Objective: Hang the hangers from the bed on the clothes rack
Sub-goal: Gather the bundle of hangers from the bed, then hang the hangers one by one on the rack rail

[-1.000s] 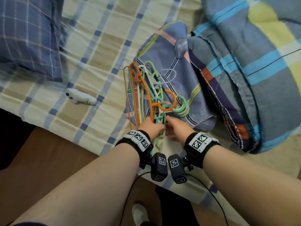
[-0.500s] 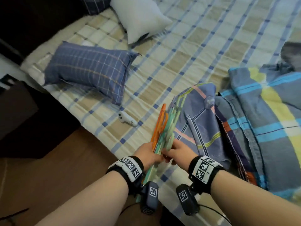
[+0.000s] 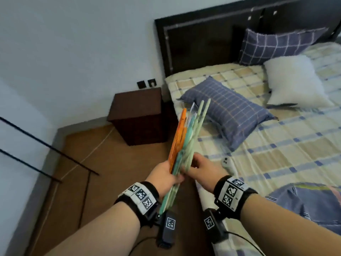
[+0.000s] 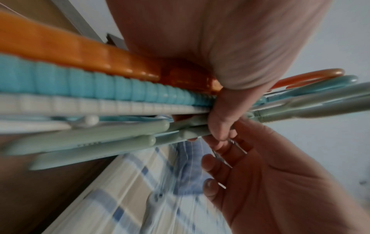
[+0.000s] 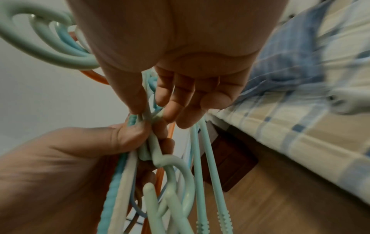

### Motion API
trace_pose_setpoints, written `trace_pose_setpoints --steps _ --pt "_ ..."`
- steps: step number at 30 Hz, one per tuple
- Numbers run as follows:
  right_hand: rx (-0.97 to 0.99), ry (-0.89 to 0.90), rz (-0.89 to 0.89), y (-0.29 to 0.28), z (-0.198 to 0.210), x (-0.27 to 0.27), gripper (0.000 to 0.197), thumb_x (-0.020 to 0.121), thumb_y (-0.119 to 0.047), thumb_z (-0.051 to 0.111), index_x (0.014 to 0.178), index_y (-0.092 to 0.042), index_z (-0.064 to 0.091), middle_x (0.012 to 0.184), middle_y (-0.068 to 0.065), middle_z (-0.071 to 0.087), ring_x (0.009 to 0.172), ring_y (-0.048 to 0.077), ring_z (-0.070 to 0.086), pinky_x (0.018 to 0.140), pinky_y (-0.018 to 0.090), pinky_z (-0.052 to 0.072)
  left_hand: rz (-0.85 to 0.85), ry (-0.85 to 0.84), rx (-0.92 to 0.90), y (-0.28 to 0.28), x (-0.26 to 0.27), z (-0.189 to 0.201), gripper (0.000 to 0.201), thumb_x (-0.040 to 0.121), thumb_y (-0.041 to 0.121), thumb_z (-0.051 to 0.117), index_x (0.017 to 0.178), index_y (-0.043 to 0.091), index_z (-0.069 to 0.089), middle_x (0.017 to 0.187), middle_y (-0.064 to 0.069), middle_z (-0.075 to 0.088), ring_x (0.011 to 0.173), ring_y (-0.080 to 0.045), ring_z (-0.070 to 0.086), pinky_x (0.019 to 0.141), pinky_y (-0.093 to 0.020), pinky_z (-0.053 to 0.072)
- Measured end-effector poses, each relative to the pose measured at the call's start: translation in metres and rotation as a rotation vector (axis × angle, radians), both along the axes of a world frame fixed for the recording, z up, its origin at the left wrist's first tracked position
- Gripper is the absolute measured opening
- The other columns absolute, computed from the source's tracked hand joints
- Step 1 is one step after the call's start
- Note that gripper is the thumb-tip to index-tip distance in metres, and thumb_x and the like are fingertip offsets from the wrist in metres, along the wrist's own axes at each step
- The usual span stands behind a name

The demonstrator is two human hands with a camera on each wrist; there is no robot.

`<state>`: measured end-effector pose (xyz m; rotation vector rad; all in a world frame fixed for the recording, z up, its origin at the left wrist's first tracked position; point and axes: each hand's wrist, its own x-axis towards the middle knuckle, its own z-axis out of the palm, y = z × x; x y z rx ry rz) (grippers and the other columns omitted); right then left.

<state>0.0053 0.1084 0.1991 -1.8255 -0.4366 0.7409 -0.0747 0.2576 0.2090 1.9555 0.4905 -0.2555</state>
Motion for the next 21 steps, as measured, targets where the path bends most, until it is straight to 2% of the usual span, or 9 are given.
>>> trace_pose_setpoints --steps 2,4,5,7,10,13,15,19,21 --pt "0.038 0.009 0.062 0.049 0.011 -0.006 0.037 0.080 -0.034 0.080 0.093 -0.008 0.057 0.090 0.016 0.070 0.074 0.025 0.065 0.073 0.035 0.059 0.149 -0.037 -0.020 0.039 -0.021 0.011 0.033 0.082 0.009 0.076 0.111 0.022 0.072 0.101 -0.001 0.079 0.096 -0.016 0.073 0.088 -0.035 0.058" --pt "0.049 -0.022 0.162 0.097 0.023 -0.017 0.027 0.086 -0.021 0.078 0.087 -0.010 0.053 0.088 0.026 0.068 0.072 0.024 0.062 0.061 0.027 0.054 0.281 -0.080 -0.045 0.078 -0.045 0.019 0.031 0.079 0.014 0.077 0.106 0.027 0.072 0.101 -0.002 0.080 0.095 -0.018 0.075 0.091 -0.042 0.059" --pt "0.067 -0.038 0.198 0.122 0.026 -0.023 0.024 0.087 -0.018 0.077 0.089 -0.009 0.054 0.092 0.028 0.070 0.072 0.022 0.063 0.060 0.025 0.052 0.345 -0.109 -0.068 0.097 -0.057 0.024 0.030 0.078 0.016 0.077 0.103 0.030 0.071 0.101 -0.002 0.080 0.095 -0.017 0.075 0.092 -0.044 0.058" --pt "0.090 -0.059 0.265 0.171 0.034 -0.037 0.023 0.086 -0.021 0.077 0.101 -0.015 0.060 0.099 0.022 0.073 0.074 0.018 0.065 0.062 0.025 0.049 0.447 -0.167 -0.117 0.133 -0.080 0.030 0.029 0.079 0.016 0.076 0.101 0.033 0.071 0.100 0.002 0.081 0.095 -0.014 0.075 0.092 -0.041 0.058" --pt "0.091 -0.087 0.365 0.241 0.045 -0.064 0.016 0.090 -0.025 0.074 0.101 -0.027 0.063 0.087 0.005 0.072 0.071 0.008 0.063 0.062 0.021 0.047 0.558 -0.225 -0.199 0.188 -0.114 0.037 0.035 0.086 0.010 0.071 0.115 0.029 0.072 0.105 0.003 0.081 0.098 -0.012 0.075 0.092 -0.039 0.058" --pt "0.084 -0.088 0.427 0.314 0.049 -0.091 0.008 0.094 -0.023 0.069 0.102 -0.023 0.067 0.086 -0.001 0.073 0.070 0.003 0.065 0.065 0.020 0.049 0.638 -0.275 -0.200 0.248 -0.148 0.041 0.039 0.087 0.015 0.069 0.122 0.032 0.071 0.109 0.006 0.080 0.102 -0.012 0.075 0.094 -0.042 0.057" --pt "0.073 -0.072 0.454 0.363 0.055 -0.110 0.006 0.096 -0.019 0.066 0.102 -0.019 0.067 0.086 -0.003 0.072 0.067 -0.001 0.065 0.060 0.015 0.049 0.697 -0.292 -0.209 0.289 -0.172 0.045 0.038 0.091 0.010 0.067 0.122 0.030 0.072 0.106 0.006 0.080 0.098 -0.012 0.076 0.090 -0.039 0.058" --pt "0.053 -0.066 0.558 0.455 0.064 -0.148 0.008 0.097 -0.021 0.063 0.104 -0.024 0.065 0.089 -0.003 0.072 0.073 0.009 0.066 0.058 0.022 0.051 0.803 -0.305 -0.190 0.363 -0.219 0.057 0.035 0.092 0.006 0.065 0.120 0.027 0.073 0.100 0.000 0.081 0.091 -0.017 0.077 0.080 -0.033 0.060" --pt "0.062 -0.062 0.622 0.494 0.070 -0.166 0.012 0.096 -0.018 0.064 0.107 -0.023 0.064 0.091 -0.002 0.072 0.074 0.011 0.066 0.057 0.022 0.051 0.869 -0.314 -0.183 0.394 -0.239 0.064 0.033 0.092 0.005 0.064 0.117 0.024 0.074 0.099 -0.005 0.081 0.090 -0.022 0.077 0.079 -0.037 0.062"
